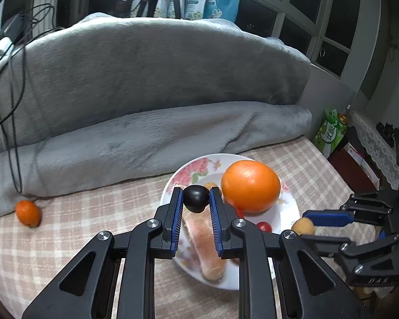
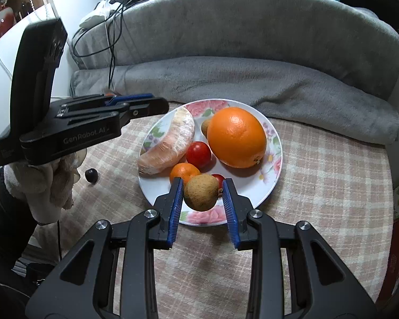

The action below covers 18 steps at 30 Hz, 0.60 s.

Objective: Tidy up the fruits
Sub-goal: 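Carry the olive and longan in both tools over the plate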

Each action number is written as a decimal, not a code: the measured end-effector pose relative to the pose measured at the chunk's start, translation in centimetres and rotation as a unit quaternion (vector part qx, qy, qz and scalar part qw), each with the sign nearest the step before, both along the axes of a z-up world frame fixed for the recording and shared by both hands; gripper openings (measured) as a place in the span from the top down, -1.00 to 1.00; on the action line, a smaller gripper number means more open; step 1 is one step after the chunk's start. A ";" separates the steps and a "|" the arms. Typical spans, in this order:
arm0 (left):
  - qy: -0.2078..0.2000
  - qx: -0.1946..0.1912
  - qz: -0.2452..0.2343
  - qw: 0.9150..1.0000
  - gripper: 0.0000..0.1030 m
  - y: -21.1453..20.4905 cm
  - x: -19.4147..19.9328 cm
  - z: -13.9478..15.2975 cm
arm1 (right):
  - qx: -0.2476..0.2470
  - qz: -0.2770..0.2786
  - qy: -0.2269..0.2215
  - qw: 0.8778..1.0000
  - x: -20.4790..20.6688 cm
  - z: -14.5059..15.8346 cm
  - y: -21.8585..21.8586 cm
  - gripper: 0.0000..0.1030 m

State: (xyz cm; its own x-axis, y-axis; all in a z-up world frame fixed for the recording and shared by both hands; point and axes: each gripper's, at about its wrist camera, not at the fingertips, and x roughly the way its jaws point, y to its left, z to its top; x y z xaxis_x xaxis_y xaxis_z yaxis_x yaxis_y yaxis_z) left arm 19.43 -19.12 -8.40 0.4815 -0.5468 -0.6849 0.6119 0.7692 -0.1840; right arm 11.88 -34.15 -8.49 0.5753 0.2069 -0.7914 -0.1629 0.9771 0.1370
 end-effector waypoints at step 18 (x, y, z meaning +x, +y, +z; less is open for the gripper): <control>0.006 0.001 -0.012 1.000 0.63 -1.8 0.5 -0.4 | -0.002 0.003 0.002 1.000 0.5 -0.6 0.0 0.38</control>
